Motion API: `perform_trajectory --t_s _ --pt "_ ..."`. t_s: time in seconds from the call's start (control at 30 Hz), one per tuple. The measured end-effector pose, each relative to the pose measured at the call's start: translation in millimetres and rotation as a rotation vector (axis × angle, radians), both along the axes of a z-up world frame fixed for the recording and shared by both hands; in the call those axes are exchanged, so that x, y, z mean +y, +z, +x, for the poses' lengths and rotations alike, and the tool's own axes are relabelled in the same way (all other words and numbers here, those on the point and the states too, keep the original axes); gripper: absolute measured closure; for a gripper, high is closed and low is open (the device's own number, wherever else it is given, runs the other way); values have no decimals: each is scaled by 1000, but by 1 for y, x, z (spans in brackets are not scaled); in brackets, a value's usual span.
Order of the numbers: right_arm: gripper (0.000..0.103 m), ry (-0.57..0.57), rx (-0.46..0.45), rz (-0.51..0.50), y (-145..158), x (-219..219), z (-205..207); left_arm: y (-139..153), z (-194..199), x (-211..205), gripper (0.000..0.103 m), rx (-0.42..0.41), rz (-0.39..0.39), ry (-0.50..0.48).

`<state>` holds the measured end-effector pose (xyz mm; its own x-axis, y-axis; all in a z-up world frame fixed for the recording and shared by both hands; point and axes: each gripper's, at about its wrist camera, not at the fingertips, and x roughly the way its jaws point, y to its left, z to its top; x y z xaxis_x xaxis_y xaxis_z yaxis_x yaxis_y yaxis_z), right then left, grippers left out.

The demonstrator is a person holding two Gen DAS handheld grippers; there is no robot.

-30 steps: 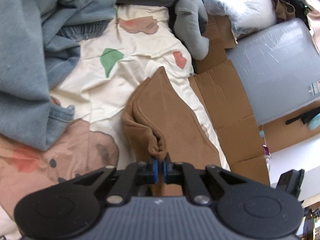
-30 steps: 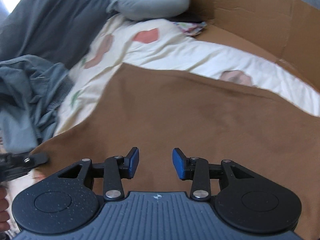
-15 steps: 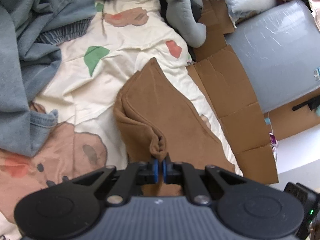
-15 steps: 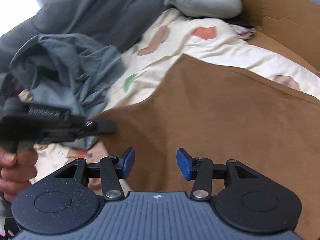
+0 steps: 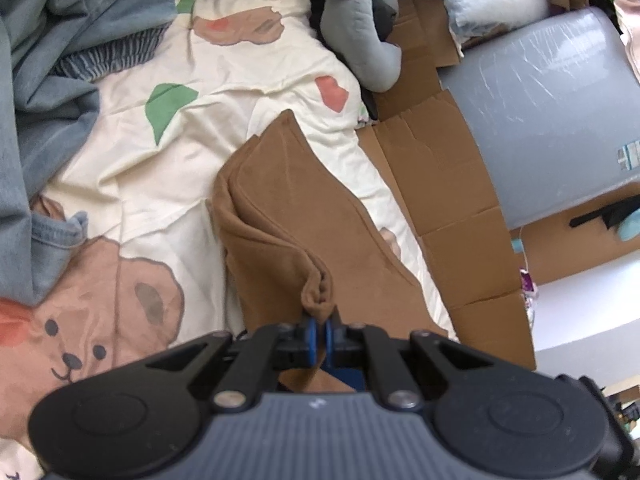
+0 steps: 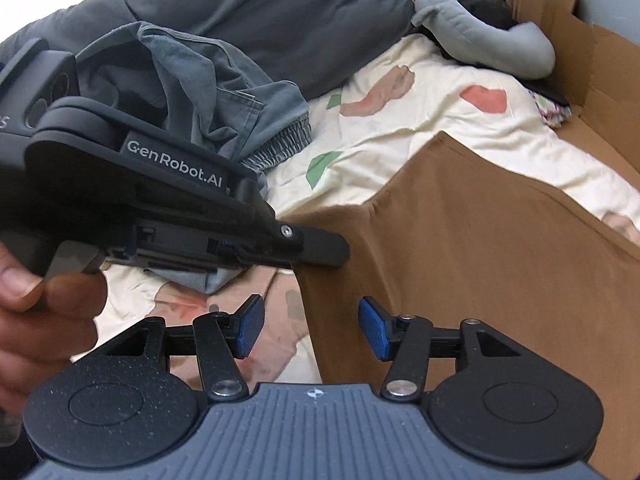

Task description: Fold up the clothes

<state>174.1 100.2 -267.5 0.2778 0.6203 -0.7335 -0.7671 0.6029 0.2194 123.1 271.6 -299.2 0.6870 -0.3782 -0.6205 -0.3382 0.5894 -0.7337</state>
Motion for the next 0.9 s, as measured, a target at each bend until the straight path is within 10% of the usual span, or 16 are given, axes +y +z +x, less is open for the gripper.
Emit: perform_trajectory --t_s 0.63,0.73,0.8,0.9 --pt "46 7 -283 -121 -2 37 -14 -2 -6 7 98 -36 -75 39" --pt "65 22 -309 -136 -1 41 -15 1 -8 9 98 -47 -81 35" --pt "95 34 -320 -149 -2 42 -16 6 -12 13 98 -67 -83 54" --pt "100 42 -344 -130 3 41 -17 12 -16 18 97 -92 -83 73"
